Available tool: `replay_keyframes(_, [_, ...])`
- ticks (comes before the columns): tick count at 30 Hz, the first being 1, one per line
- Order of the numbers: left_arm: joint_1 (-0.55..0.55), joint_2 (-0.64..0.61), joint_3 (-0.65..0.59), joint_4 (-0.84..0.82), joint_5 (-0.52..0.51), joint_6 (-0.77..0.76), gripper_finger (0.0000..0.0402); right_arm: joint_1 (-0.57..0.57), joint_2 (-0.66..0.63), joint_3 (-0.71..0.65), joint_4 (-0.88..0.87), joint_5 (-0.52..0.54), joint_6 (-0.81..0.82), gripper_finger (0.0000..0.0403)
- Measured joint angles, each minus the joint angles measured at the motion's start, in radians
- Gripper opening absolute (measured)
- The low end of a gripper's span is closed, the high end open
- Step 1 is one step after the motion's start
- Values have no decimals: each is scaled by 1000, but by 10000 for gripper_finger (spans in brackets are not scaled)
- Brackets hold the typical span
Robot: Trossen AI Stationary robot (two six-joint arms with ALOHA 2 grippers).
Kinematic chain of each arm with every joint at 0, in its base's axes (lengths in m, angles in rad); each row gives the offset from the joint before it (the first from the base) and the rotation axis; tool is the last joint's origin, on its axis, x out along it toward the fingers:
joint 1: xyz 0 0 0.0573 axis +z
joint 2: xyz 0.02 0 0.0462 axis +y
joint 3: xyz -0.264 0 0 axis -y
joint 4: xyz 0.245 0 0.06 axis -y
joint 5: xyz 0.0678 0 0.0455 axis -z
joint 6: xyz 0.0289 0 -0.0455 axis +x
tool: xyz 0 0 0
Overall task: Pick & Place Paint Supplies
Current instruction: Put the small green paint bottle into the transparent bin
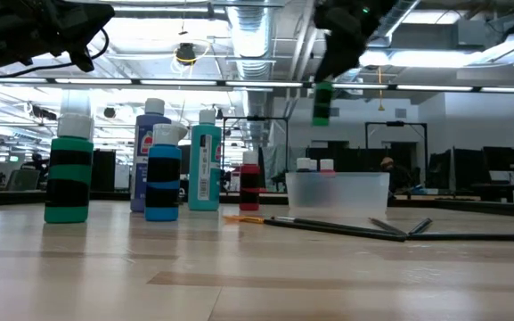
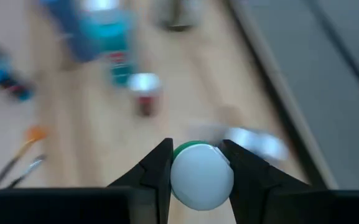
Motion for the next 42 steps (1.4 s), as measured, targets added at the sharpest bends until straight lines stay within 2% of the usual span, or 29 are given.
replay_keyframes(6, [0,0,0,0,0,0,2,-128,-113,-182,50,31,152,108])
replay_keyframes(11, [0,0,0,0,0,0,2,-174,-121,-345,148,30,203,108])
replay_keyframes(15, [0,0,0,0,0,0,2,-205,-119,-413,246,22,209,108])
replay_keyframes(20, [0,0,0,0,0,0,2,-237,-108,-423,275,24,219,108])
replay_keyframes(30, [0,0,0,0,0,0,2,-225,78,-409,345,21,233,108])
replay_keyframes(42, [0,0,0,0,-1,0,2,-258,93,-401,371,20,208,108])
